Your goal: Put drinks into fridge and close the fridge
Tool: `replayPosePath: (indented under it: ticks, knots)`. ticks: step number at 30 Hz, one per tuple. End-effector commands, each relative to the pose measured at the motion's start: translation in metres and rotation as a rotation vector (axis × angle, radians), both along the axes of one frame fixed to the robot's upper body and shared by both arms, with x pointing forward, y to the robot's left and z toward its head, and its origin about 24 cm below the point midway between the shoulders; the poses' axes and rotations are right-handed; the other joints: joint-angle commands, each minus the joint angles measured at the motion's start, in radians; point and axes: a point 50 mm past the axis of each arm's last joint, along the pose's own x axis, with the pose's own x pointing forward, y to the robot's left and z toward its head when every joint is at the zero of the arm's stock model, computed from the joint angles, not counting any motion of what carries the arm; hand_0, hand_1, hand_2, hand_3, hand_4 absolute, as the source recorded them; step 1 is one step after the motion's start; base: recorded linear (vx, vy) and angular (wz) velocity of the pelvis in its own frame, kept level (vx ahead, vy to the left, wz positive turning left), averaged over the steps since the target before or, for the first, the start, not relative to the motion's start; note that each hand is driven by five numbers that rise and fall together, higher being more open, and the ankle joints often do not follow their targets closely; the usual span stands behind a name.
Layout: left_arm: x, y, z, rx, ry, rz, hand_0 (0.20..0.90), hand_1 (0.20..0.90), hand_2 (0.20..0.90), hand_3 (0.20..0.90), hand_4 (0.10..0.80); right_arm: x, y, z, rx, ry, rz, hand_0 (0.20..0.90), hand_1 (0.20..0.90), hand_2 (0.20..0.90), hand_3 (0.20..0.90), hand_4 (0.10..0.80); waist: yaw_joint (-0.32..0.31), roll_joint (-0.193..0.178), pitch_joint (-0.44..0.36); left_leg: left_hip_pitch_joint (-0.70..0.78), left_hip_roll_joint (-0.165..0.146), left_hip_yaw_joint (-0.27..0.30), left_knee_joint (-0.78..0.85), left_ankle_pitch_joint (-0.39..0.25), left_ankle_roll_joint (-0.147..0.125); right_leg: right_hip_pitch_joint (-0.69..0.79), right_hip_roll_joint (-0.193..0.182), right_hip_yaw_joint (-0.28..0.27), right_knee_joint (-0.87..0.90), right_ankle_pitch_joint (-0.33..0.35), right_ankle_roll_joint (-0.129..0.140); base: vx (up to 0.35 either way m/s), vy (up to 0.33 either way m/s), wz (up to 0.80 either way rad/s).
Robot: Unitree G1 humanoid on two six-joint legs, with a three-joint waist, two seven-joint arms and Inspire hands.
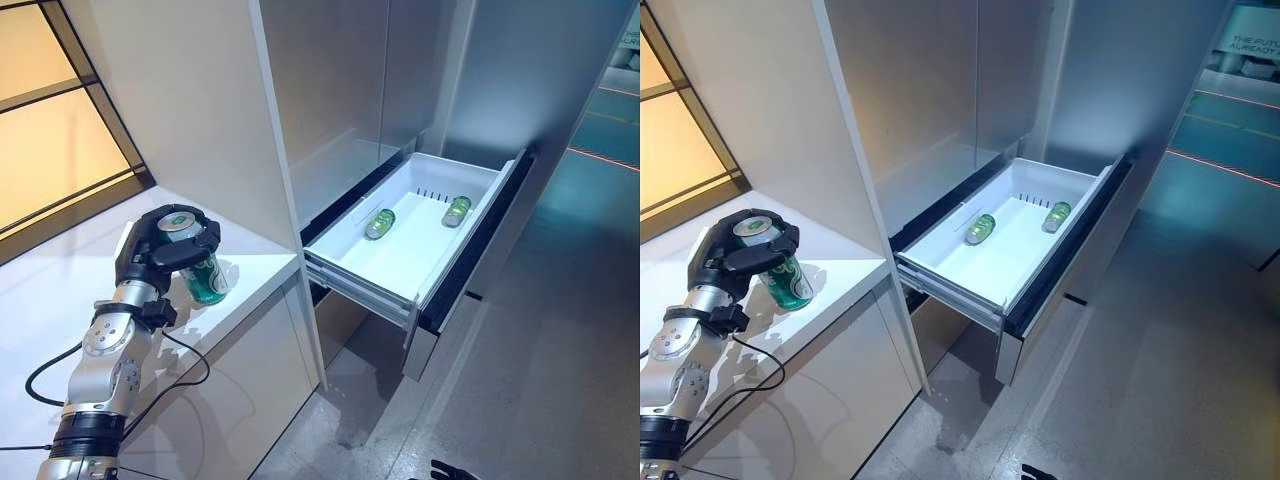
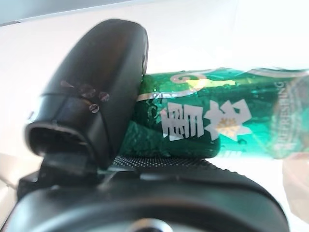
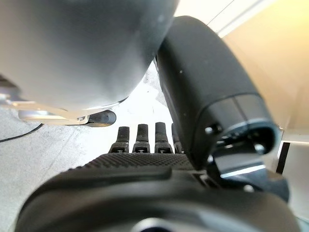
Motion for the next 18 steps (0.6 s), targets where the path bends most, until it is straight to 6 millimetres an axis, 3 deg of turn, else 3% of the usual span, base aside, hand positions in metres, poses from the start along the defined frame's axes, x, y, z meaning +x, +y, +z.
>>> replayPosePath:
  ticks: [1, 4, 8, 14, 18]
  knots:
    - [0.019, -0.022, 0.093, -0.015, -0.367, -0.195, 0.3, 0.3, 0.3, 0.2, 0.1, 0.033, 0.001, 0.01, -0.03, -0.163, 0.105, 0.9, 0.9, 0.9, 0.9, 0.8, -0.009, -0.001, -0.01, 0.017, -0.056, -0.024, 0.038, -0.111, 0.023, -0.016, 0.042, 0.006, 0.097, -0.11, 0.03, 0.0, 0.0, 0.0]
    - [0.012, -0.049, 0.109, -0.117, -0.47, -0.395, 0.3, 0.3, 0.3, 0.2, 0.1, 0.07, 0.017, 0.028, -0.028, -0.335, 0.278, 0.9, 0.9, 0.9, 0.9, 0.8, -0.006, -0.007, -0.008, 0.013, -0.055, -0.028, 0.039, -0.108, 0.023, -0.018, 0.04, 0.002, 0.099, -0.11, 0.029, 0.0, 0.0, 0.0]
    - [0.002, -0.078, 0.122, -0.197, -0.582, -0.624, 0.3, 0.3, 0.3, 0.2, 0.1, 0.103, 0.045, 0.054, 0.037, -0.53, 0.43, 0.9, 0.9, 0.9, 0.9, 0.8, -0.009, -0.013, -0.006, 0.013, -0.055, -0.034, 0.033, -0.103, 0.023, -0.021, 0.038, -0.005, 0.102, -0.112, 0.029, -0.026, -0.021, 0.0]
    - [-0.012, -0.103, 0.127, -0.169, -0.654, -0.827, 0.3, 0.3, 0.3, 0.2, 0.1, 0.125, 0.087, 0.096, 0.276, -0.727, 0.594, 0.9, 0.9, 0.9, 0.9, 0.8, -0.018, -0.023, -0.006, 0.017, -0.054, -0.036, 0.023, -0.096, 0.02, -0.017, 0.035, -0.013, 0.096, -0.109, 0.032, -0.021, -0.022, -0.02]
    - [-0.021, -0.108, 0.113, -0.143, -0.66, -0.907, 0.3, 0.3, 0.3, 0.2, 0.1, 0.141, 0.106, 0.142, 0.503, -0.87, 0.679, 0.9, 0.9, 0.9, 0.9, 0.8, -0.019, -0.027, -0.004, 0.021, -0.052, -0.039, 0.021, -0.088, 0.018, -0.011, 0.037, -0.016, 0.093, -0.104, 0.031, 0.0, 0.0, 0.0]
